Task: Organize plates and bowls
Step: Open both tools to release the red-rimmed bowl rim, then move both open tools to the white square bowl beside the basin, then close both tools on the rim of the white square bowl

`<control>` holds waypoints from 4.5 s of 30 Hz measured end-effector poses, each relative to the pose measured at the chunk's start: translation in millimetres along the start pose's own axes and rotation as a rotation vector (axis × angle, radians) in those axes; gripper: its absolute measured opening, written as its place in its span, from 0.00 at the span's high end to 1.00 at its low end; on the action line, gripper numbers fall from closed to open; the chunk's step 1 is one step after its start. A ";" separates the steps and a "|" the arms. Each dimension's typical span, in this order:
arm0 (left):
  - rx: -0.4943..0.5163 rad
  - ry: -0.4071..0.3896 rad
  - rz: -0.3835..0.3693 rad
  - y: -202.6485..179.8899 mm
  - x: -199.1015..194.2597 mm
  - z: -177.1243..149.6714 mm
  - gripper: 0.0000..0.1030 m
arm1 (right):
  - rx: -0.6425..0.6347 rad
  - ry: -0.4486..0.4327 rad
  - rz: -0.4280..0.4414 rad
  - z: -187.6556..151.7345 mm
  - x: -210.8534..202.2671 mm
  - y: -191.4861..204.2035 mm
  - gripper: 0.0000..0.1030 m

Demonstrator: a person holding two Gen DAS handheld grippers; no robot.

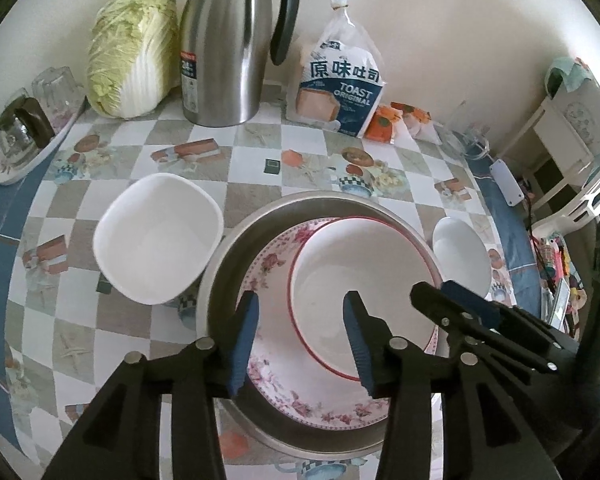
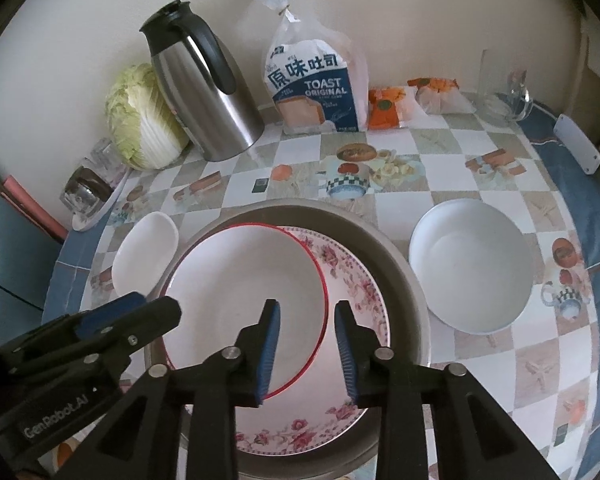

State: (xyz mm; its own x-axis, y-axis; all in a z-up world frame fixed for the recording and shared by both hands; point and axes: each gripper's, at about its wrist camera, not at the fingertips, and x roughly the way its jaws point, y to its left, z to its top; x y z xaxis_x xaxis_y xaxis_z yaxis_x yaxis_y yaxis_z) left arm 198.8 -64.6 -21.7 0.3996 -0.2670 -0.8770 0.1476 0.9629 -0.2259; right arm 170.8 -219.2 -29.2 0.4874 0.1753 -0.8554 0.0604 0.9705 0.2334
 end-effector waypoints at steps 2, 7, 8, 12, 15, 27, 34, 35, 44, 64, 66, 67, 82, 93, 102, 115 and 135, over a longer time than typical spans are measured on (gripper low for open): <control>-0.009 -0.006 0.014 3.3 -2.3 -0.5 0.51 | 0.002 -0.006 -0.003 0.5 -2.5 -0.7 0.52; -0.044 -0.009 0.048 13.2 -2.6 -1.6 0.36 | -0.010 -0.026 -0.010 1.3 -7.1 0.8 0.40; -0.052 -0.008 0.056 14.9 -2.0 -1.9 0.30 | -0.011 -0.029 -0.010 1.3 -7.8 0.9 0.38; -0.093 -0.009 0.072 25.9 -1.2 -3.1 0.23 | -0.020 -0.054 -0.026 1.6 -10.1 1.1 0.21; -0.110 -0.013 0.074 30.5 -1.0 -4.1 0.21 | -0.012 -0.062 -0.016 2.0 -11.3 0.2 0.14; -0.183 -0.085 0.065 43.6 -11.1 -4.5 0.07 | 0.004 -0.112 -0.020 2.5 -17.8 -0.9 0.00; -0.219 -0.096 0.063 56.0 -14.9 -2.6 0.07 | 0.003 -0.118 -0.024 1.0 -18.2 1.3 0.00; -0.221 -0.101 0.065 57.9 -16.1 -1.8 0.07 | 0.005 -0.118 -0.023 0.9 -18.0 1.9 0.00; -0.238 -0.173 0.067 76.4 -31.5 5.3 0.07 | 0.007 -0.161 -0.031 1.4 -23.1 11.3 0.00; -0.296 -0.287 0.053 115.5 -51.4 10.0 0.07 | -0.036 -0.205 -0.032 12.7 -26.3 45.8 0.00; -0.325 -0.297 0.040 125.7 -51.7 9.4 0.07 | -0.042 -0.215 -0.053 18.8 -27.3 51.2 0.00; -0.336 -0.297 0.046 130.5 -50.9 9.2 0.07 | -0.046 -0.225 -0.052 22.5 -28.8 54.9 0.00; -0.466 -0.231 0.047 173.7 -15.5 8.2 0.07 | -0.147 -0.079 -0.014 52.2 13.4 125.2 0.00; -0.532 -0.164 -0.017 194.2 21.5 8.7 0.07 | -0.202 0.044 -0.077 63.1 60.9 149.7 0.32; -0.505 -0.114 0.042 195.7 45.4 12.5 0.07 | -0.231 0.122 -0.136 59.4 96.7 159.3 0.54; -0.530 -0.057 -0.034 191.8 66.7 14.5 0.68 | -0.281 0.177 -0.115 53.4 125.8 171.2 0.89; -0.626 -0.037 -0.023 214.5 58.7 6.2 0.79 | -0.328 0.245 -0.083 35.4 146.4 190.6 0.88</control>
State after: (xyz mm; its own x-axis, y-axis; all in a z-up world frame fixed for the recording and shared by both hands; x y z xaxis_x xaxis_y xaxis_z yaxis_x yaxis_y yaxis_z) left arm 259.6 126.0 -119.0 0.4357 -0.2781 -0.8560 -0.3968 0.7943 -0.4600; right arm 284.5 -14.4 -93.6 0.2683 0.0902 -0.9591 -0.2091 0.9773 0.0334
